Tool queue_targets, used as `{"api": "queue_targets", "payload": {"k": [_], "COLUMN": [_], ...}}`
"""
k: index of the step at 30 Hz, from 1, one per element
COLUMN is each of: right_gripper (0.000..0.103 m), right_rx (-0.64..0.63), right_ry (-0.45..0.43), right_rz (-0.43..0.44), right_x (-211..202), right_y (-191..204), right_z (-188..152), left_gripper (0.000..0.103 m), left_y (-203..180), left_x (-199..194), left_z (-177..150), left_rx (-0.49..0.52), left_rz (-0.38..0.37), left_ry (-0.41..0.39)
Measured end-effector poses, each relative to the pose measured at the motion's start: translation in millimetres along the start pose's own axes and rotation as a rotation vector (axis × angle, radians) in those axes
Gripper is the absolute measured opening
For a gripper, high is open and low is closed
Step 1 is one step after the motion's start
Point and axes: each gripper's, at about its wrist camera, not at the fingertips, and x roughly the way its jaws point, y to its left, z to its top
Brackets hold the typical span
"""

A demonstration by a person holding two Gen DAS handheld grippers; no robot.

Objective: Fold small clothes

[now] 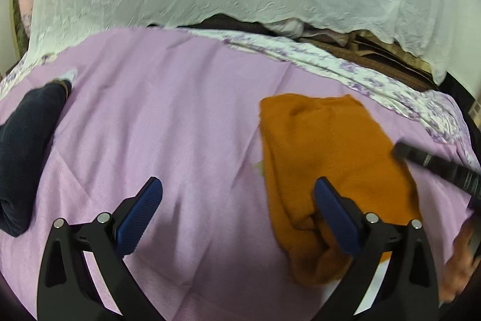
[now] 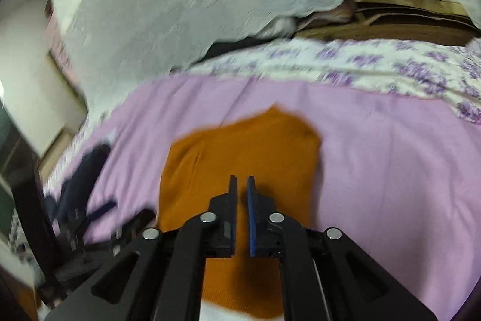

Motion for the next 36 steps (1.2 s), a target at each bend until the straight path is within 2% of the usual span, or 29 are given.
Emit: {"api": "queue_targets", "payload": {"k": [2, 5, 10, 14, 19, 22, 23, 26, 29, 32, 36], "right_gripper": [0.008, 0.006, 0.005, 0.005, 0.005, 0.011, 0.016, 0.021, 0.021, 0.021, 0.021], "right_rx": [-0.029, -0.049, -0.058, -0.047, -0.063, -0.091, -0.094, -0.098, -0.1, -0.064, -0.042], "right_ry": [0.013, 0.02, 0.029, 0.046, 0.029, -0.008, -0.016, -0.041, -0.051, -0.013, 0.028], "right_rz": [-0.024, -0.024, -0.014, -0.003, -0.031, -0.034, -0.03, -0.024, -0.04, -0.037, -0.02], "right_x": [3, -2, -10, -16, -29, -42, -43, -44, -32, -12, 11], "right_y": [1, -3, -3, -8, -5, 5, 7, 13, 16, 11, -3], "right_z": [-10, -27, -40, -52, -59, -54, -51, -31, -11, 1, -9], "left_gripper": [0.098, 0.099, 0.099, 0.099, 0.098, 0.098, 0.098, 0.098, 0.099, 0.099, 0.099], "left_y": [-5, -9, 7, 10, 25, 22, 19, 2, -8, -6, -7], "left_x": [1, 23, 33, 32, 22, 7, 2, -6, 10, 31, 31], "left_z": [-2, -5, -6, -6, 1, 5, 5, 3, -2, -8, -9], "left_rx": [0.026, 0.061, -0.011, -0.027, -0.11, -0.117, -0.106, -0.041, 0.013, -0.01, 0.004], "left_rz": [0.01, 0.076, 0.009, -0.016, -0.052, -0.1, -0.11, -0.117, -0.065, -0.088, -0.086], "left_ry": [0.007, 0.1, 0.169, 0.177, 0.157, 0.107, 0.092, 0.056, 0.109, 0.194, 0.188]}}
